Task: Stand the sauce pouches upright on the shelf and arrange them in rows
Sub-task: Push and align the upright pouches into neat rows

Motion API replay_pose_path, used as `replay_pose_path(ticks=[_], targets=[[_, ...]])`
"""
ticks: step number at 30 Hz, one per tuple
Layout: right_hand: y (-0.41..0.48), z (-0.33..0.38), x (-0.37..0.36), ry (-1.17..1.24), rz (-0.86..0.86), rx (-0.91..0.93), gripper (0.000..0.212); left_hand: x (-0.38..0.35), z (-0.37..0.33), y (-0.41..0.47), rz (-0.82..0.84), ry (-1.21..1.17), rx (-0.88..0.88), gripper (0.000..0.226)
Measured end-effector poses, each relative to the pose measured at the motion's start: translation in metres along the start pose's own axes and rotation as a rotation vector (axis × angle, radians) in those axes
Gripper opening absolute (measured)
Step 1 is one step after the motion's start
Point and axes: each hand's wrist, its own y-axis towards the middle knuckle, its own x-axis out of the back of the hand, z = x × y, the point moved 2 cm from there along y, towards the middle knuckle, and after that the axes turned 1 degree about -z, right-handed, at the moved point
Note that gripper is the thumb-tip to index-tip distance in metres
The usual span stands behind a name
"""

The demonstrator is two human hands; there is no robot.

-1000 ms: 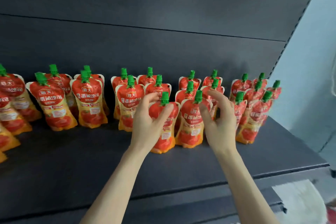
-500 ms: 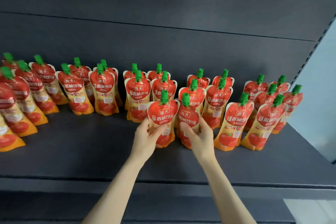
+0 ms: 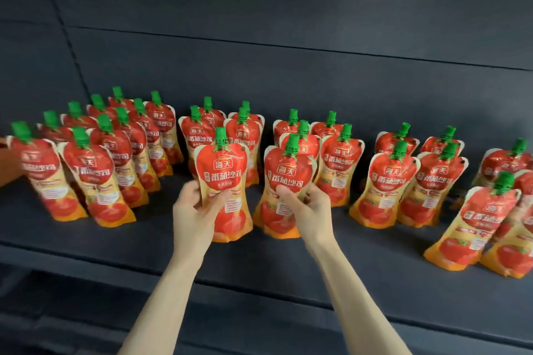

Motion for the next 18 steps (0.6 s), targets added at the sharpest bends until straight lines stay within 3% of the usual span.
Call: replay_pose_path(ticks=[5, 9, 18], targets=[[0.018, -0.020, -0.069, -0.021, -0.040, 0.044, 0.028, 0.043, 0.021, 0.051, 0.074, 0.016, -0.021, 0.018], [0.032, -0.031, -0.107, -0.058, -0.112, 0.083, 0.029, 0.059, 0.037, 0.083, 0.140, 0.008, -0.042, 0.018], [0.055, -0.042, -0.124, -0.201, -0.153, 0.049, 0.031, 0.060, 0.065, 0.126, 0.258, 0.023, 0.004, 0.031]])
